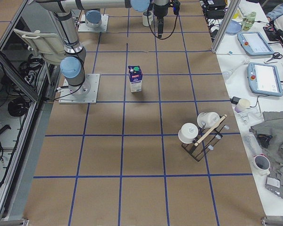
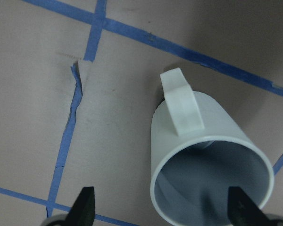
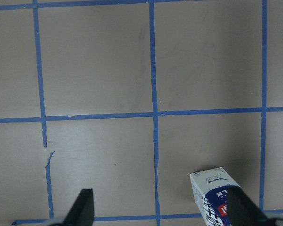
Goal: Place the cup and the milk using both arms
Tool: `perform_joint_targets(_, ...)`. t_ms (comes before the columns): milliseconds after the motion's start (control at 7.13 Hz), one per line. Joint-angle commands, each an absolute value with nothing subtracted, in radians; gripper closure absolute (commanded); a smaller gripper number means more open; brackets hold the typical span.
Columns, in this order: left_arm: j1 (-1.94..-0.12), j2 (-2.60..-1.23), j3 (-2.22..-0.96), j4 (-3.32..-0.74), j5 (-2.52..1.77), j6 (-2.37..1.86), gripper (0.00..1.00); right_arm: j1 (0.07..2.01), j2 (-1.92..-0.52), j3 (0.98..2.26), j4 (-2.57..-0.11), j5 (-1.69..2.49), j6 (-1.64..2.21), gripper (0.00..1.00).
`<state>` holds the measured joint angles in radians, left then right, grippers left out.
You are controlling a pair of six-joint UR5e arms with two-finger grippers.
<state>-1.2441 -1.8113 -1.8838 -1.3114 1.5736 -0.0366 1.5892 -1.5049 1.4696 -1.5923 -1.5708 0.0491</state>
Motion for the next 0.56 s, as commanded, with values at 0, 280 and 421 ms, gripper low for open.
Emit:
perform_joint_targets(0,-1.244,-1.836,-1.887,-1.296,1.566,-0.041,0.16,1.589,-1.505,1.47,-1.592,-1.571,0.049,0.0)
perform_joint_targets(280,-1.244,-1.839,-1.884,-1.298,1.565,-0.041,0.95,1.589,-1.505,1.47,-1.592,-1.571,0.049,0.0)
perform_joint_targets(421,-1.246,-1.839,-1.882,-1.298,1.563,-0.046,1.0,1.589,-1.505,1.47,-1.592,-1.571,0.049,0.0)
